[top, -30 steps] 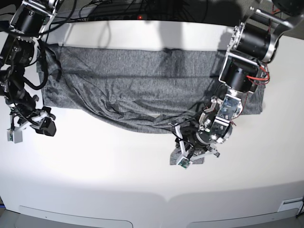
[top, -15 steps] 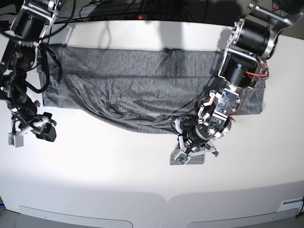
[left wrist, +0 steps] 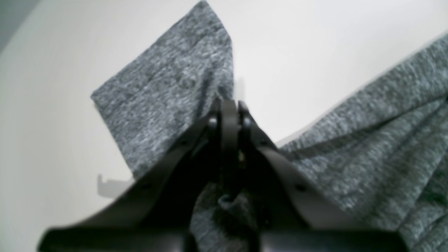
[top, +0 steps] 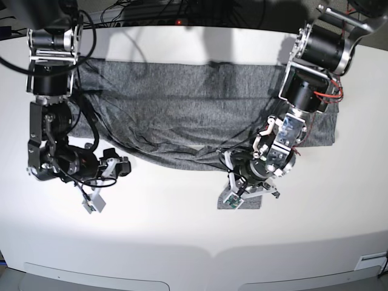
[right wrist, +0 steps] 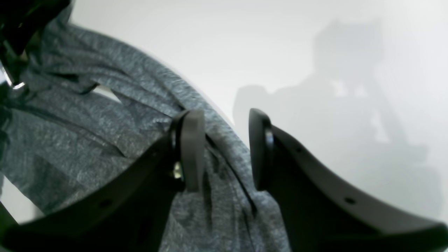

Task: Fold the T-shirt properly
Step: 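Move the right gripper to the strip's end and grasp its edge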

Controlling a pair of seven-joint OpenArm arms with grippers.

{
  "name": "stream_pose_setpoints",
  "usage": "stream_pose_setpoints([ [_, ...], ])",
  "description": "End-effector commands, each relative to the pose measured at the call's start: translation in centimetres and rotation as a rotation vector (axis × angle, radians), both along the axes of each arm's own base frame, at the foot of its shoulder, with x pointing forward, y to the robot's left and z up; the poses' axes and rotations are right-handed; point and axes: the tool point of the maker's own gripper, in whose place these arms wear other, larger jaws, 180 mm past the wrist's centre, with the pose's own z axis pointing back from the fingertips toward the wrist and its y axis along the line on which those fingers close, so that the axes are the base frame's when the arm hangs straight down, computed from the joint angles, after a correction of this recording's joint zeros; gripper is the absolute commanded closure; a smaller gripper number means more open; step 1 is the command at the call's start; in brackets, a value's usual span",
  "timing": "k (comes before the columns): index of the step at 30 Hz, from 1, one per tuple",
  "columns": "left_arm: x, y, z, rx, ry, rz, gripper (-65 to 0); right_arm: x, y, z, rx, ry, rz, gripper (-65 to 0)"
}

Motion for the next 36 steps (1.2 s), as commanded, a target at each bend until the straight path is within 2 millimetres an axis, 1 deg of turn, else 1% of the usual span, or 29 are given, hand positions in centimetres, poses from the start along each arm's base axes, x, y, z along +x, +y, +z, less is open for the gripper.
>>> stream_pose_setpoints([
  [1,1.8,-0.3,2.2,-0.018,-0.061,0.003,0.0,1.1,-0.2,1.4,-0.031,-0.039,0.021,-21.6],
  [5,1.7,-0.3,2.2,-0.018,-0.06,0.002,0.0,0.2,-1.0,-0.2,-0.162,0.012,0.061,-21.6],
  [8,1.7,-0.4,2.2,-0.019,-0.061,0.002,0.0,-0.4,-1.6,-0.7,-0.198,0.049,0.066,-21.6],
  [15,1.7,-0.3,2.2,-0.018,-0.06,0.002,0.0,-0.3,-1.7,-0.6,-0.2,0.046,0.063,-21.6],
  [21,1.7,-0.3,2.2,-0.018,-0.06,0.002,0.0,0.0,-1.5,-0.4,-0.188,0.026,0.061,-21.6],
  [31,1.7,-0.3,2.2,-0.019,-0.06,0.002,0.0,-0.8,-1.9,-1.1,-0.207,0.073,0.066,-21.6],
  [36,1.7,-0.3,2.2,-0.019,-0.06,0.002,0.0,-0.8,-1.9,-1.1,-0.209,0.076,0.066,-21.6],
])
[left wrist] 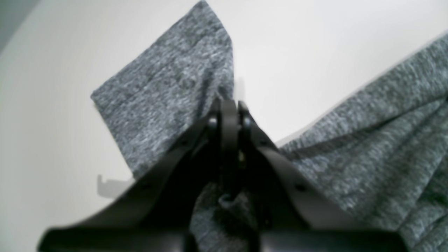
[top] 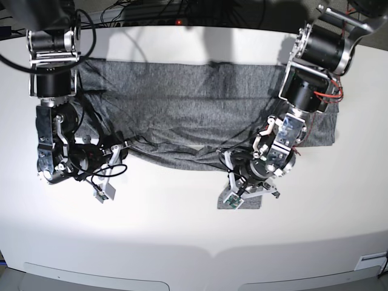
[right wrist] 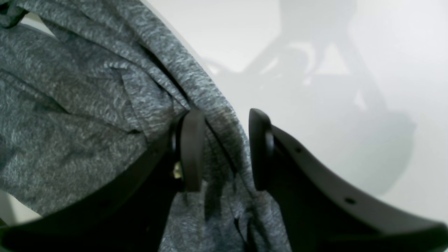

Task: Fold the T-shirt properly
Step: 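Move the right gripper to the strip's end and grasp its edge, then lift the strip's edge with both grippers and pull it taut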

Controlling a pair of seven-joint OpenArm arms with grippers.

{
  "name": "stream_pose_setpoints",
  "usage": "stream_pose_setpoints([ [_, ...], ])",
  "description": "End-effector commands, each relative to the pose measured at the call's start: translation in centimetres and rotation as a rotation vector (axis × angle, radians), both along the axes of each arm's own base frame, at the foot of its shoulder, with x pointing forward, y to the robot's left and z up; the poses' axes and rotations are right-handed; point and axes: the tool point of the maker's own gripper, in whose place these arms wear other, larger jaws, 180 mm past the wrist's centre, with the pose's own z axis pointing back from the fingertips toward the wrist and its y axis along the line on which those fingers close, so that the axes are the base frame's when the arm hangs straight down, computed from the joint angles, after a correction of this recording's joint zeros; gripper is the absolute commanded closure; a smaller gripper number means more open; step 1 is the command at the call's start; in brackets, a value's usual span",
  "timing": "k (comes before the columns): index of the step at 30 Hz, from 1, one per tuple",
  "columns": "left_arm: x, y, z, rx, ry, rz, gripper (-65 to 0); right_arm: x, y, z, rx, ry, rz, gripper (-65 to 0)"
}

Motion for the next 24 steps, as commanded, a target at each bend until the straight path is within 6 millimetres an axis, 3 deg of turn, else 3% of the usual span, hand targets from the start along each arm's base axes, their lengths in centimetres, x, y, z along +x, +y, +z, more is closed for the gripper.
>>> stream_pose_setpoints([
  [1,1.7,-0.4,2.2,-0.019,-0.06,0.002,0.0,1.4,-0.5,1.6,-0.007,-0.049,0.005,-21.6],
  [14,1.7,-0.3,2.2,-0.019,-0.059,0.002,0.0,0.5,-1.1,0.6,-0.04,-0.028,0.002,-21.6],
  [18,1.7,-0.4,2.2,-0.028,-0.056,0.006,0.0,0.5,-2.2,0.4,-0.072,-0.039,-0.005,-13.9],
  [24,1.7,-0.5,2.3,-0.042,-0.054,0.011,0.0,0.5,-2.1,0.4,-0.071,-0.041,-0.005,-13.6],
])
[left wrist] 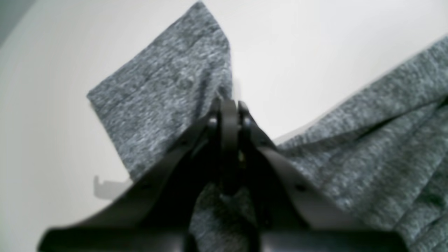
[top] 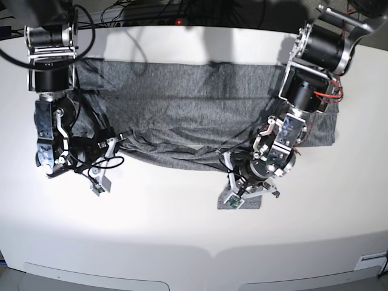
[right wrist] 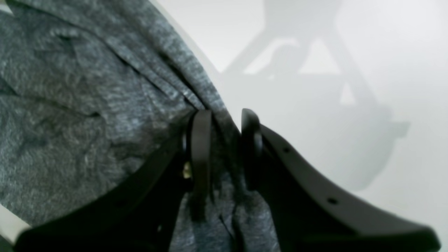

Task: Fold the T-shirt properly
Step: 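Lift the strip's edge with both grippers and pull it taut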

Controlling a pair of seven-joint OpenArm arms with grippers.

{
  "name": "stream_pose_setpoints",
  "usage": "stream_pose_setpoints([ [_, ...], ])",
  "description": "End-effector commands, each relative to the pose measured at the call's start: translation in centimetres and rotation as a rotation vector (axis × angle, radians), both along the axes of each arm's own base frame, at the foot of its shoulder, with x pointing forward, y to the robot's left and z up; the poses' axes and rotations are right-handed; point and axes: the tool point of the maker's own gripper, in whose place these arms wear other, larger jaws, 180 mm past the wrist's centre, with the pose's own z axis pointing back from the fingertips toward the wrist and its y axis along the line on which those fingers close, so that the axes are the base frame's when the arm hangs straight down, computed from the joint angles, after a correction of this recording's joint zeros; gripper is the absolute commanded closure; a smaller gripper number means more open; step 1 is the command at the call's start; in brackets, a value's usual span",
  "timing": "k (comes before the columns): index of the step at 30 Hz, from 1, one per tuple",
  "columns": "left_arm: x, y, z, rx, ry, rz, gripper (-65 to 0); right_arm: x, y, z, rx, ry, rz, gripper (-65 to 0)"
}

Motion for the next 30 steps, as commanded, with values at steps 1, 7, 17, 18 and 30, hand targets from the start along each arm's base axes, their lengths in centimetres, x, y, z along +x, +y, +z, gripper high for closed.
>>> stream_pose_setpoints([
  [1,1.7,-0.3,2.2,-0.021,-0.06,0.003,0.0,1.5,-0.3,1.6,0.002,-0.053,0.004,-13.6],
  [7,1.5,0.0,1.8,-0.001,-0.032,0.011,0.0,1.9,-0.1,1.8,0.016,-0.08,0.004,0.0],
  [17,2.8,1.0,3.4,0.0,-0.029,0.101,0.0,2.5,0.1,2.5,0.024,-0.111,0.007,0.0],
  [18,2.9,0.8,3.8,-0.008,-0.035,0.101,0.0,2.5,0.1,2.5,0.022,-0.111,0.008,0.0],
  [30,4.2,2.6,9.0,0.033,-0.117,0.115,0.0,2.5,0.3,6.6,0.019,-0.164,0.06,0.0],
])
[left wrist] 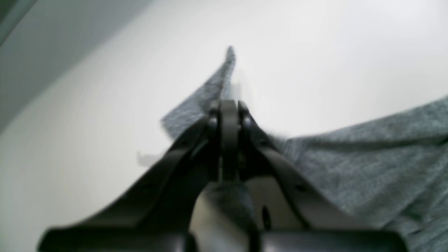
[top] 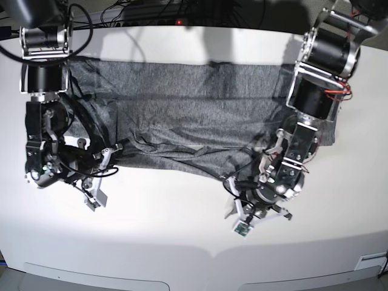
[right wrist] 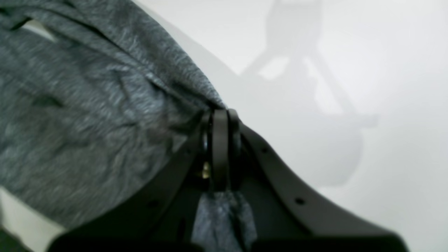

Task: Fold the T-shirt properly
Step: 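Lift the strip's edge with both grippers and pull it taut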

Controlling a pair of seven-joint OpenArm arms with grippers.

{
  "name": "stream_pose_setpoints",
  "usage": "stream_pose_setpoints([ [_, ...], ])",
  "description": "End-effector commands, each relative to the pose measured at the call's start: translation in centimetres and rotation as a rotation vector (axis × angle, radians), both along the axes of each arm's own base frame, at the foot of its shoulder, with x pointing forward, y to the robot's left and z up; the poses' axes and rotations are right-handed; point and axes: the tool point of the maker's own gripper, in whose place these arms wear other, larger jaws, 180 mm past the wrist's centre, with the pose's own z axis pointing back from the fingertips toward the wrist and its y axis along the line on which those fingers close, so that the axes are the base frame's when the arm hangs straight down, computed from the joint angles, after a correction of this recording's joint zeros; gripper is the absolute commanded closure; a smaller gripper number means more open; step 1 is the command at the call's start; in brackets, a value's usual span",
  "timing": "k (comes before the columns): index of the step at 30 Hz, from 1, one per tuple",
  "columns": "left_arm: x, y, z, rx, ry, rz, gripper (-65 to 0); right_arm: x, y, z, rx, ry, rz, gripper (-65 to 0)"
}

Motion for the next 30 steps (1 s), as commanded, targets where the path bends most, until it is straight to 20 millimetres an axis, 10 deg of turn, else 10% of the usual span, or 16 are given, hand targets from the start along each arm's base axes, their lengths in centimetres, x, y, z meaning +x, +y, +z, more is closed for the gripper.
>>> stream_pose_setpoints([
  [1,1.5,0.6,2.6,0.008,-0.055,0.012,0.0,1.1,-0.4,2.1,0.0,-0.058,0.009,0.0],
  [15,-2.0,7.8,5.1,0.02,0.14,0.095,0.0,-3.0,-2.2,4.0,-0.095,-0.043,0.095,0.0],
  [30,-5.2,12.5,2.0,0.149,0.231,0.145,0.0,-7.5,-2.5,2.7,-0.164,0.001,0.159,0.0],
])
